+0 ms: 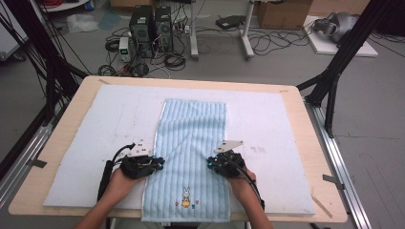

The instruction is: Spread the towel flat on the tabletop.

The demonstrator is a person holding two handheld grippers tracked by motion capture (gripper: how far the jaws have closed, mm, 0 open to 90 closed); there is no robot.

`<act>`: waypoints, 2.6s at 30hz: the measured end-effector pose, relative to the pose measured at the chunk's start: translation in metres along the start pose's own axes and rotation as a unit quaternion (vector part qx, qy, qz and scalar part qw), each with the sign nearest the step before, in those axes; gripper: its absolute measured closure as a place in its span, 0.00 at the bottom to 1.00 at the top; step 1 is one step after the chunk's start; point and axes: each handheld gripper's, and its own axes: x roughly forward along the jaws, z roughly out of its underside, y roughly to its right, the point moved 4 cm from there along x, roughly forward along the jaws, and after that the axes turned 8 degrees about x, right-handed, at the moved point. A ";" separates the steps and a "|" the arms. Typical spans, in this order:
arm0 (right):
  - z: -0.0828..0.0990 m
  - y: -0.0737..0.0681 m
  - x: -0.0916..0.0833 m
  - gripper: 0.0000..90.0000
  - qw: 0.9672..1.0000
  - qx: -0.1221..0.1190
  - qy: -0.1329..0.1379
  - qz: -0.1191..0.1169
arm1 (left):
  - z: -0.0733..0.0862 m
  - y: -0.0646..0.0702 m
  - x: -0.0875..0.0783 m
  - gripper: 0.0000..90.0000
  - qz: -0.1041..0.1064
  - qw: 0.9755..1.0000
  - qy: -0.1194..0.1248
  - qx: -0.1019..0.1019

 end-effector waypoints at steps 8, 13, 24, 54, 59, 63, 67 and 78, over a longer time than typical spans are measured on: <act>0.013 -0.011 -0.012 0.94 0.999 -0.002 -0.010 -0.039 | 0.009 0.017 -0.013 0.95 0.030 1.000 0.004 0.001; 0.022 -0.018 -0.020 0.93 0.998 -0.010 -0.017 -0.052 | 0.013 0.029 -0.019 0.95 0.048 0.999 0.005 0.005; -0.006 -0.004 -0.014 0.69 0.999 0.017 0.039 -0.026 | -0.012 -0.001 -0.021 0.60 -0.002 0.997 0.065 -0.038; -0.017 0.052 -0.006 0.72 0.995 0.065 0.067 -0.021 | -0.049 -0.127 0.043 0.54 -0.096 0.986 0.042 -0.131; -0.019 0.062 -0.011 0.72 0.994 0.074 0.080 -0.007 | -0.057 -0.142 0.062 0.54 -0.103 0.982 0.037 -0.155; -0.020 0.069 -0.009 0.70 0.993 0.081 0.081 0.011 | -0.058 -0.147 0.075 0.59 -0.130 0.979 0.021 -0.153; -0.024 0.074 -0.005 0.69 0.993 0.082 0.077 0.023 | -0.058 -0.143 0.082 0.61 -0.132 0.981 0.011 -0.138; -0.050 0.085 0.011 0.70 0.993 0.055 0.069 0.077 | -0.057 -0.147 0.078 0.97 -0.166 0.981 -0.008 -0.099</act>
